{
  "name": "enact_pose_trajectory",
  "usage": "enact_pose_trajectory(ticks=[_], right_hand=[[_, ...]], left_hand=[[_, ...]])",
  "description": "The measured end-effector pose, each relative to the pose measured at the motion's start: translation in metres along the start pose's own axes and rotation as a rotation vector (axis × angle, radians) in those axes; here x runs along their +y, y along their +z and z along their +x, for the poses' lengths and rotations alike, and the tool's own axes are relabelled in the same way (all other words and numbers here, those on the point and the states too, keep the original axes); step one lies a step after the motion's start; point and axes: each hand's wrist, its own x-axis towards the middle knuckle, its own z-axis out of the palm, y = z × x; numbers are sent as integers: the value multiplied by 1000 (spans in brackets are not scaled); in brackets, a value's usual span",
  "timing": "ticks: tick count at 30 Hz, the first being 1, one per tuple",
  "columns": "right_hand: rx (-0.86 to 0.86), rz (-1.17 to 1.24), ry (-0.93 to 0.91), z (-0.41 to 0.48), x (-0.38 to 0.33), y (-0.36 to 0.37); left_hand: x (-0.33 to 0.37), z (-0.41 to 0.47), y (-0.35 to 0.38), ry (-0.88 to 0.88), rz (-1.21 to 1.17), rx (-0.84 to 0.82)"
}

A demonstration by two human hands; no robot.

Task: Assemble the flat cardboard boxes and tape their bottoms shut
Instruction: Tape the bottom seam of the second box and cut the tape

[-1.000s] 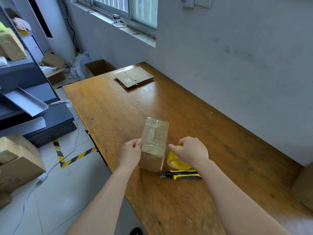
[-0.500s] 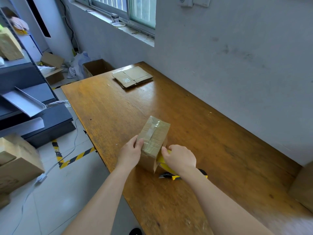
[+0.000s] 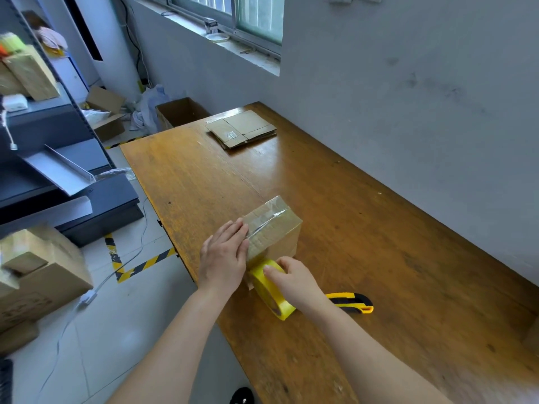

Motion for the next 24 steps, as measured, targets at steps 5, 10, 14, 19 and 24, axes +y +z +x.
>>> enact_pose_trajectory(ticks=[5, 10, 14, 19, 24], right_hand=[[50, 18, 250, 20, 10, 30], [9, 132, 285, 29, 9, 21], [-11, 81, 303, 28, 11, 24], [-102, 140, 267, 17, 9, 16], [-192, 316, 220, 7, 8, 10]], left_hand=[[-1, -3, 0, 31, -36, 12], [1, -1, -5, 30, 1, -58], [4, -2, -4, 70, 156, -80], [2, 2, -3, 85, 245, -110], [-2, 8, 8, 101, 200, -136]])
